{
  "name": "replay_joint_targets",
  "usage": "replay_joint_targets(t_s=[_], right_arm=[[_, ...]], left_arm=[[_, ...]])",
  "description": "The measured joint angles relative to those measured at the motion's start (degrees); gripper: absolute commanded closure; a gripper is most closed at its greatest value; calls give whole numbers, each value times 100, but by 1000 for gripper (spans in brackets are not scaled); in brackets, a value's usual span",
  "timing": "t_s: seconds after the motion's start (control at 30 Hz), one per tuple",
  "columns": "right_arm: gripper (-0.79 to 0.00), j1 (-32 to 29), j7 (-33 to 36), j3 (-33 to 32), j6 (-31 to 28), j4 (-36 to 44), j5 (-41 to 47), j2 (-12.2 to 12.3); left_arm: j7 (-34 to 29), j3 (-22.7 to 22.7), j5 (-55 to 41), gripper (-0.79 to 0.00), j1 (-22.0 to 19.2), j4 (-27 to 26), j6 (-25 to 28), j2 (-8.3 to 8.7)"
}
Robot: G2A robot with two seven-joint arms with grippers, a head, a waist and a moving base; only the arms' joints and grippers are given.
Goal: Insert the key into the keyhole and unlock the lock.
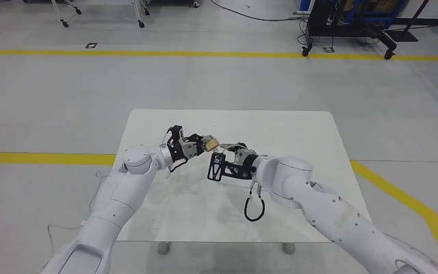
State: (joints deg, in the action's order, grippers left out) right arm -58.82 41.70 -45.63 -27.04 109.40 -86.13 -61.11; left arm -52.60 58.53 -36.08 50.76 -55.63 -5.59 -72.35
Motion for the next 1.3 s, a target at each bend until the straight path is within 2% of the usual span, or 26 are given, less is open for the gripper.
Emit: replay_joint_targets(t_s=[0.3,0.47,0.6,0.67,0.8,0.9,1.13,1.3], right_arm=[[-299,118,-5,263,137,-150,-230,-148],[-296,182,25,345,160,-232,-240,-224],[-265,212,44,358,211,-307,-229,-277],[-228,219,46,358,240,-335,-227,-298],[-71,214,47,360,315,-395,-224,-346],[0,202,67,353,368,-434,-187,-378],[0,37,-5,112,812,-552,303,-436],[0,-299,-217,-326,1315,-551,971,-426]], left_arm=[[-170,11,-349,0,-6,100,-462,-40],[-211,-5,-362,0,-22,128,-497,-54],[-250,-7,-365,0,-32,148,-494,-62],[-267,-4,-368,0,-32,152,-488,-64],[-293,3,-364,0,-23,146,-478,-67],[-314,7,-355,0,-22,145,-484,-68],[-408,19,-270,0,-22,103,-322,-65],[-460,39,-45,0,-16,-14,139,-51]])
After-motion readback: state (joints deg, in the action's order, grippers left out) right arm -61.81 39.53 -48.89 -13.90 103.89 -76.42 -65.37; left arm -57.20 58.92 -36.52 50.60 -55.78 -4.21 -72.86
